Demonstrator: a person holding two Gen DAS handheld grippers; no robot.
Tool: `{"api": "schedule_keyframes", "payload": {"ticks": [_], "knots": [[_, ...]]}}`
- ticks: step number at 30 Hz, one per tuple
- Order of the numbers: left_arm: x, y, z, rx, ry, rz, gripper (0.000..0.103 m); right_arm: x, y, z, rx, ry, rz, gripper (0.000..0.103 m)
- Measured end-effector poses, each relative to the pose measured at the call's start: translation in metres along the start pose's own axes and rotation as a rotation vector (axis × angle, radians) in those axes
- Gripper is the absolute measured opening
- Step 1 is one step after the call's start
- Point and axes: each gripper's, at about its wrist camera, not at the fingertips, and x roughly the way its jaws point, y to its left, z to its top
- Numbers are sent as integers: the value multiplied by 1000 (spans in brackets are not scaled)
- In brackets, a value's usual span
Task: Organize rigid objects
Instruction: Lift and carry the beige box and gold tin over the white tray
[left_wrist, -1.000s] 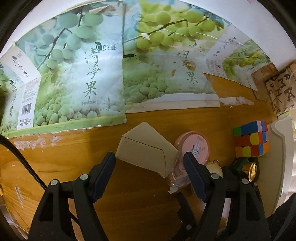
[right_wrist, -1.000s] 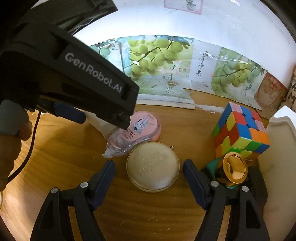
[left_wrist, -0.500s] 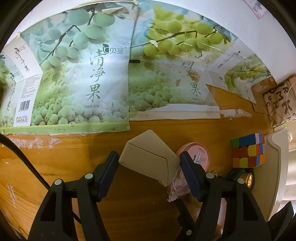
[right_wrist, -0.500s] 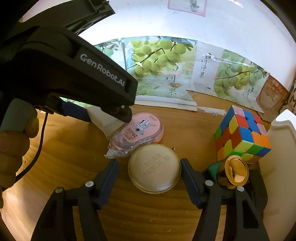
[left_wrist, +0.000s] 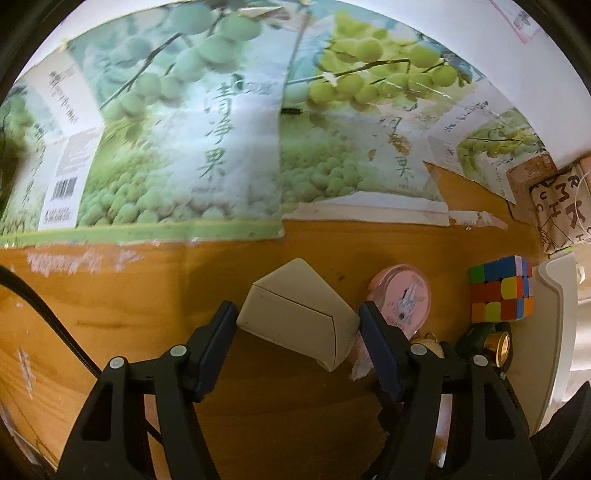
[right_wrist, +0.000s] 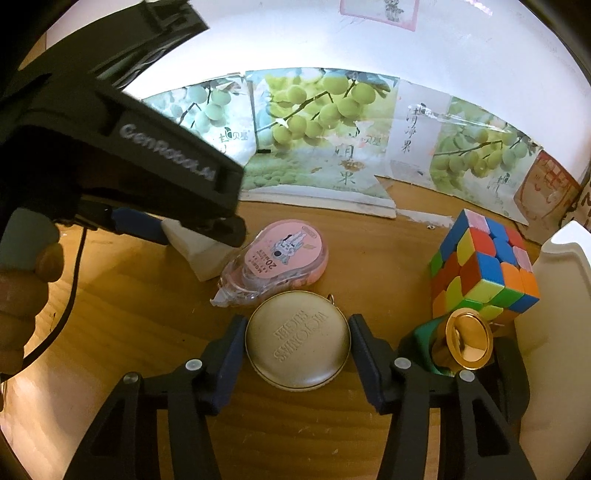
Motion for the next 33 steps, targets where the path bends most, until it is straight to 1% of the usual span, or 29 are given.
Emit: {"api": "schedule_keyframes", "payload": {"ticks": [5,11,15,20,25,33], "knots": [[-10,13,-12,-36,7,13,71,-3,0,0,6,36,6,55],[-35,23,-29,-63,-25,8,71,-14,1,-3,16,63,-11,55],[-51,25,-45,-76,-47,0,71,-28,3,-6,34,65,-1,55],[-70,25,-70,-89,-67,-12,71,-53,7,-12,49,46,16,55],[-86,22,-96,-99,-90,-18,71,-81,8,-19,65,9,32,55],[-121,16,-125,-81,-207,-58,71,-121,2,-31,94,-59,33,56]]}}
